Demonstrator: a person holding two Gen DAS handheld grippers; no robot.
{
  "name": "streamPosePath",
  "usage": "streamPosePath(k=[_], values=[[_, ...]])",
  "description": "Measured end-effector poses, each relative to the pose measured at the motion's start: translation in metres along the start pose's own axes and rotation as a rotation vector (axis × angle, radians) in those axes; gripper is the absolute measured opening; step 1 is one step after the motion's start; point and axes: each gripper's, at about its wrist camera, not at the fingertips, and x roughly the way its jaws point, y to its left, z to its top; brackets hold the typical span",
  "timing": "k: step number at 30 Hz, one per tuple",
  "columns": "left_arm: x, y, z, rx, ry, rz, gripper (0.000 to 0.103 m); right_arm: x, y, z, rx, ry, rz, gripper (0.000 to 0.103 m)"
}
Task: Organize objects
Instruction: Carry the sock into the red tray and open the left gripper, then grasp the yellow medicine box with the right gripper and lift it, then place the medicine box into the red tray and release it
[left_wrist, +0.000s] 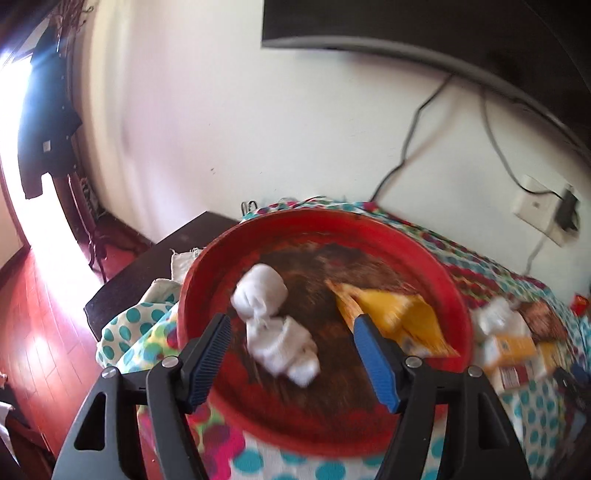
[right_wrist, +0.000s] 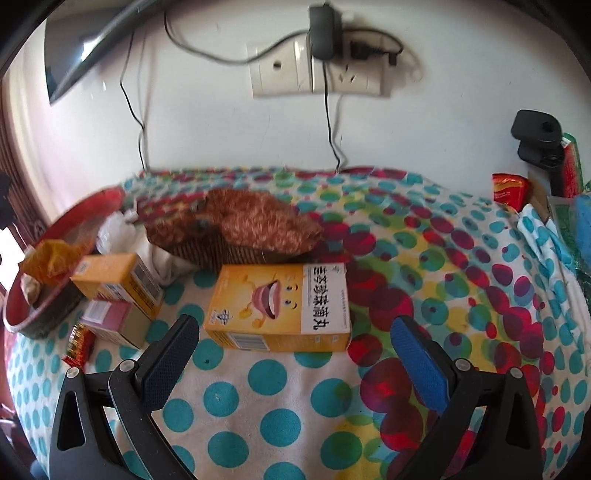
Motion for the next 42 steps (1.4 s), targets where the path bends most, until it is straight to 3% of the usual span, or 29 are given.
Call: streamPosePath(k=[5,11,12,15,19,22,27,34,42], values=[[-0.057,-0.006,-0.055,0.012,-0.023,-0.081,0.073,0.011,0.018,0.002,-0.055,0.046,-0.01,0.103],[-0.09,-0.02,-0.118,0.008,0.029,-0.173,0.073,0.035,0.026,0.009,-0.061,0.136,-0.049,0.102],[-0.094,-0.021,-0.124,0.006,0.029,-0.178,0.073,0.038,0.024,0.01,-0.043,0.145,-0.039,0.087],[-0.106,-0.027,-0.139,0.017,0.017,-0.195,0.073,0.039,0.021,0.012,-0.031,0.134,-0.022,0.085],[-0.11,-0.032,-0.141,0.028,0.006,-0.192,0.073,0.028,0.031,0.009,-0.069,0.083,-0.037,0.085],[-0.107,-0.037,-0.144,0.021,0.007,-0.143,0.073,0.021,0.036,0.005,-0.074,0.066,-0.032,0.085],[-0.102,-0.039,-0.15,0.011,0.044,-0.153,0.073,0.0,0.057,0.002,-0.14,0.015,-0.025,0.085],[-0.103,-0.026,-0.148,-0.033,0.046,-0.158,0.073,-0.036,0.122,0.018,-0.251,-0.065,0.044,0.085],[-0.092,-0.009,-0.151,-0.071,0.085,-0.164,0.073,-0.049,0.229,0.012,-0.403,-0.047,0.177,0.086]])
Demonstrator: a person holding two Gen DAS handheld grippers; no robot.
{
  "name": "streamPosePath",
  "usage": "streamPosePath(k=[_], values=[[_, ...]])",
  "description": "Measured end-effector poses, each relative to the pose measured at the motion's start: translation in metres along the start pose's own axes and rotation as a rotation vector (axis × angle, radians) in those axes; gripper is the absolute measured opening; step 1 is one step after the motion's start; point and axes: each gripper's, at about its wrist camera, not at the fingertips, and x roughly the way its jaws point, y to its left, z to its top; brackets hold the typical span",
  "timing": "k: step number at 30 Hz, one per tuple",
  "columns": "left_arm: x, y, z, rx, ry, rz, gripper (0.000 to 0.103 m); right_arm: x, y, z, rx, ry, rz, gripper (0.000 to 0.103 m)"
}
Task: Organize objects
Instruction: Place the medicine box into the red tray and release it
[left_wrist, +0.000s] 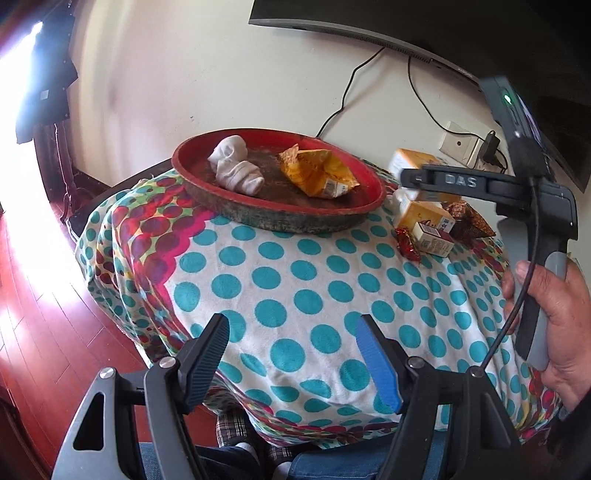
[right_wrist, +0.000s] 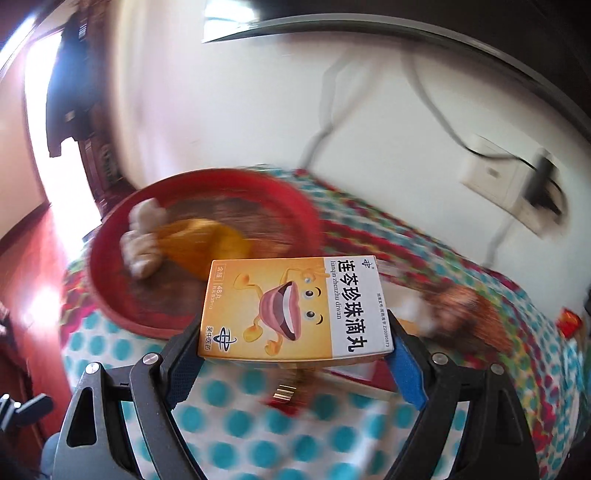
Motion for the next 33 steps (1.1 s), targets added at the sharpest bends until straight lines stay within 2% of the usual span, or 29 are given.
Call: streamPosePath(k=[5,11,24,33], values=[[-0.004,0.014,0.005,-0.03,-0.014,0.024,0.073,0.017,0.056,0.012,-0.068,0.026,0.07,0.086],[-0.005,0.025,0.008,-0.058,-0.013,0.036,0.073,0.031,0.085,0.019,-0.093,0.039,0.108,0.086],[-0.003,0.031,0.01,-0.063,-0.019,0.055,0.073,0.067,0.09,0.025,-0.03,0.093,0.137,0.086],[0.004,0.033,0.01,-0.066,-0.005,0.047,0.073,0.099,0.084,0.033,-0.013,0.13,0.113,0.086]])
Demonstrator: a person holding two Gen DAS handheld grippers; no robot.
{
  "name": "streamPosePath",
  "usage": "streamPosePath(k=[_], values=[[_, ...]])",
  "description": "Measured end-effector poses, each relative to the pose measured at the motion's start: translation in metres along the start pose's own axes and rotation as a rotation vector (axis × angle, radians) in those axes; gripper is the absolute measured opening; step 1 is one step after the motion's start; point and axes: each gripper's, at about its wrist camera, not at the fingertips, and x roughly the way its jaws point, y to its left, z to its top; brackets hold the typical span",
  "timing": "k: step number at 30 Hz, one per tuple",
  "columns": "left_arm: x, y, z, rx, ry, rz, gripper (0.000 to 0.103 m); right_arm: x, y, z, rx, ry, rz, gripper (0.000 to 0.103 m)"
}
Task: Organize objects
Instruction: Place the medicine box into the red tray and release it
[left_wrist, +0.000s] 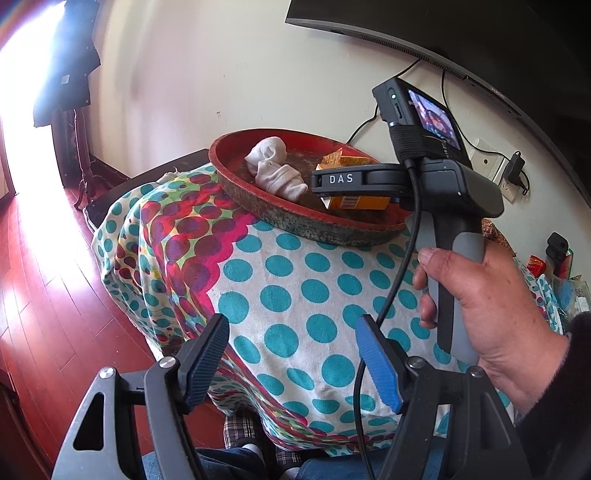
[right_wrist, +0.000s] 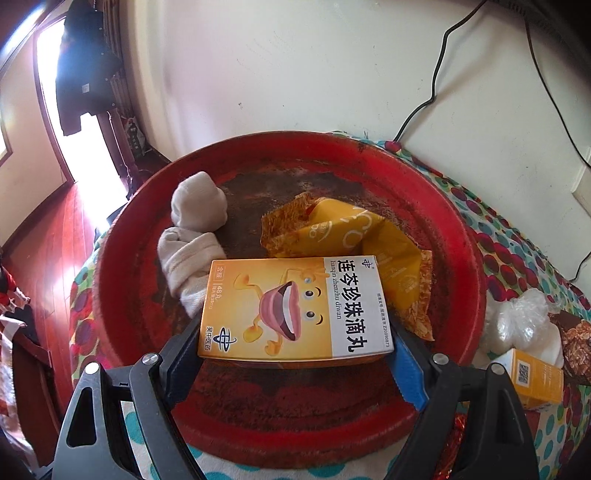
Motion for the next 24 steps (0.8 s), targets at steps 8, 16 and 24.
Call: streamPosePath(k=[8,16,24], values=[[0.003,0.007,0.001,-0.018,0.005,0.003,0.073,0.021,0.001,0.019,-0.015,0.014,-0.017,0.088],[0.001,0.005,0.001,-0.014,-0.004,0.003,0.073,-0.004,0.006,0.017,-0.048,-0.071,-0.072,0.1],[-0.015,-0.003,0.004,-0.002,-0.087,-0.022,0.073,-0.052,-0.054,-0.003,0.092,-0.165,-0.135,0.102]])
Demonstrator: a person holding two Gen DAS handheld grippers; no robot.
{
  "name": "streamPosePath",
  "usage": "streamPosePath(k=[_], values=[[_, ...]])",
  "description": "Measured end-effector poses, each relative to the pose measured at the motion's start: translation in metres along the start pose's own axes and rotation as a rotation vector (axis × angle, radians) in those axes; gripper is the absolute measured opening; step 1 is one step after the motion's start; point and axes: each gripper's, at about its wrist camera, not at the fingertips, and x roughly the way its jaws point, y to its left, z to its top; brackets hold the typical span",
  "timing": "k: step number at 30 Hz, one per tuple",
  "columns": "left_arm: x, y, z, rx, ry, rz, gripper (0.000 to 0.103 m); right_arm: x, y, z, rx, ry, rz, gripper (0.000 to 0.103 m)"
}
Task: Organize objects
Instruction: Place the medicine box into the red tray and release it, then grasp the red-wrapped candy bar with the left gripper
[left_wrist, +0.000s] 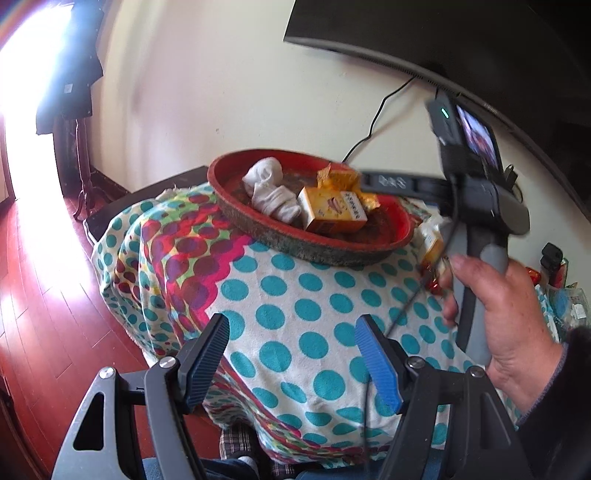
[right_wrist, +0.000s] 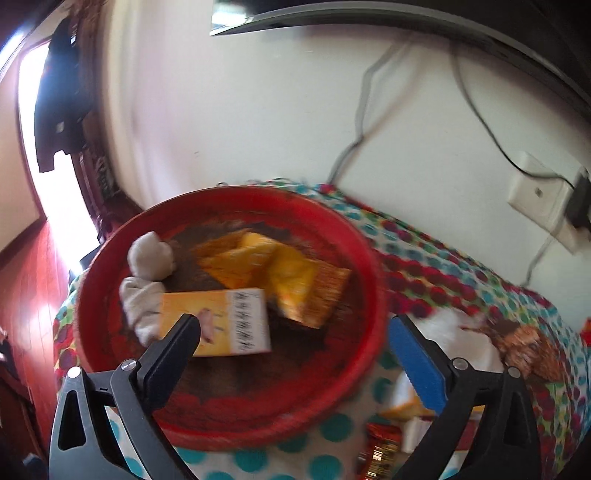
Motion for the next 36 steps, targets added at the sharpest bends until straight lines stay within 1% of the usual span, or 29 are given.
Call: streamPosePath(k=[1,4,5,7,8,10,12,14,16,17,18,20,22,23,25,27,28,31,33,35,36], values=[[-0.004,0.0,0.001,-0.007,-0.019,-0.01,0.073,-0.003,-0.015,-0.004,0.023,0.003,-0.025,0.102],[-0.025,0.007,0.008,-0.074,-0.118,-0.074,0.073,-0.01,-0.062,-0.016,0.08,0.013,-0.085,0.102],[-0.034,0.01,0.009,-0.09,-0.172,-0.094,0.075,-0.012,-0.076,-0.021,0.096,0.018,-0.109,0.102],[-0.041,0.01,0.012,-0.089,-0.215,-0.083,0.079,-0.017,-0.109,-0.037,0.134,0.027,-0.166,0.102],[-0.04,0.008,0.012,-0.077,-0.216,-0.063,0.08,-0.019,-0.126,-0.046,0.155,0.029,-0.192,0.102],[-0.03,0.003,0.011,-0.049,-0.17,-0.045,0.08,-0.021,-0.156,-0.063,0.194,0.048,-0.229,0.102],[-0.02,-0.003,0.008,-0.031,-0.115,-0.039,0.08,-0.026,-0.184,-0.079,0.239,0.038,-0.229,0.103],[-0.017,-0.013,0.003,0.005,-0.101,-0.046,0.08,-0.026,-0.204,-0.089,0.264,0.069,-0.269,0.103],[-0.014,-0.026,-0.003,0.068,-0.092,-0.046,0.08,-0.039,-0.222,-0.097,0.306,0.035,-0.229,0.103],[-0.011,-0.036,-0.007,0.105,-0.09,-0.041,0.08,-0.043,-0.228,-0.1,0.305,0.025,-0.232,0.103],[-0.008,-0.041,-0.011,0.125,-0.085,-0.044,0.08,-0.041,-0.234,-0.103,0.295,0.039,-0.25,0.103],[0.003,-0.059,-0.02,0.175,-0.049,-0.056,0.08,-0.038,-0.244,-0.111,0.302,0.064,-0.266,0.103],[0.017,-0.08,-0.026,0.227,-0.005,-0.066,0.08,-0.042,-0.258,-0.12,0.367,0.057,-0.234,0.103],[0.024,-0.09,-0.027,0.244,0.016,-0.078,0.08,-0.045,-0.267,-0.123,0.403,0.039,-0.22,0.103],[0.039,-0.109,-0.024,0.269,0.06,-0.092,0.08,-0.049,-0.276,-0.129,0.467,0.018,-0.198,0.103],[0.06,-0.132,-0.015,0.282,0.117,-0.11,0.08,-0.048,-0.281,-0.132,0.497,0.02,-0.175,0.103],[0.069,-0.144,-0.011,0.29,0.132,-0.117,0.08,-0.049,-0.285,-0.134,0.515,0.012,-0.161,0.103],[0.096,-0.175,-0.004,0.359,0.152,-0.117,0.08,-0.051,-0.29,-0.137,0.552,0.004,-0.154,0.103],[0.116,-0.192,-0.002,0.399,0.176,-0.101,0.079,-0.052,-0.291,-0.138,0.556,-0.003,-0.136,0.103],[0.133,-0.199,0.001,0.399,0.187,-0.077,0.078,-0.052,-0.292,-0.139,0.561,-0.01,-0.124,0.103],[0.138,-0.2,0.004,0.389,0.187,-0.077,0.077,-0.053,-0.293,-0.139,0.565,-0.012,-0.122,0.103]])
